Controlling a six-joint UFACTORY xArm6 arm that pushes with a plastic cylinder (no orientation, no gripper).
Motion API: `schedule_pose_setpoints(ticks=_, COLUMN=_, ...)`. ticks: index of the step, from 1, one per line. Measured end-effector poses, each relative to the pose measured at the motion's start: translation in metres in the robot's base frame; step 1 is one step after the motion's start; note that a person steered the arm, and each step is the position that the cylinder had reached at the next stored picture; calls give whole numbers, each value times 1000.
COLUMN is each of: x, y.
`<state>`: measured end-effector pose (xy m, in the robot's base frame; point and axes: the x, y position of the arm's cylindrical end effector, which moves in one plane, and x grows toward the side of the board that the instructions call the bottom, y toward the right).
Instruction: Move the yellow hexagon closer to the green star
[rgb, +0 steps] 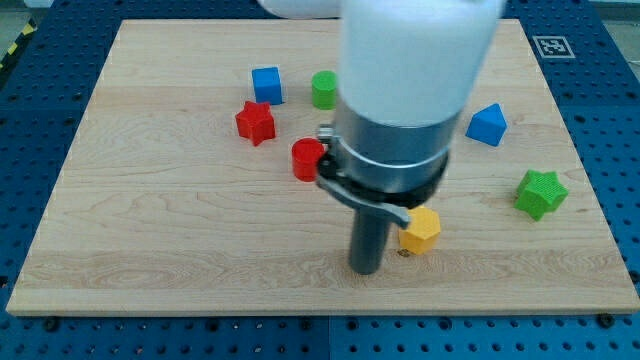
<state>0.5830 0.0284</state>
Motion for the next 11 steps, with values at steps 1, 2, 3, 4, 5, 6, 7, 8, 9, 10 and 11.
schedule_pose_setpoints(ticks=1, x=-13, y=-1)
schedule_pose_setpoints(ticks=2, x=-16, y=0)
schedule_pose_setpoints(ticks=3, x=-18, y=3)
schedule_pose_setpoints(ticks=4, x=-18, y=9)
schedule_pose_setpoints(ticks=5, x=-21, y=19)
schedule_pose_setpoints(ticks=6, x=-31, y=30)
schedule_pose_setpoints(ticks=7, x=-35, y=43)
schedule_pose_setpoints(ticks=8, x=-32, y=55)
schedule_pose_setpoints(ticks=9, x=-32, y=76)
schedule_pose_setpoints(ticks=10, x=-32, y=101)
schedule_pose_setpoints(ticks=11, x=-32, y=124)
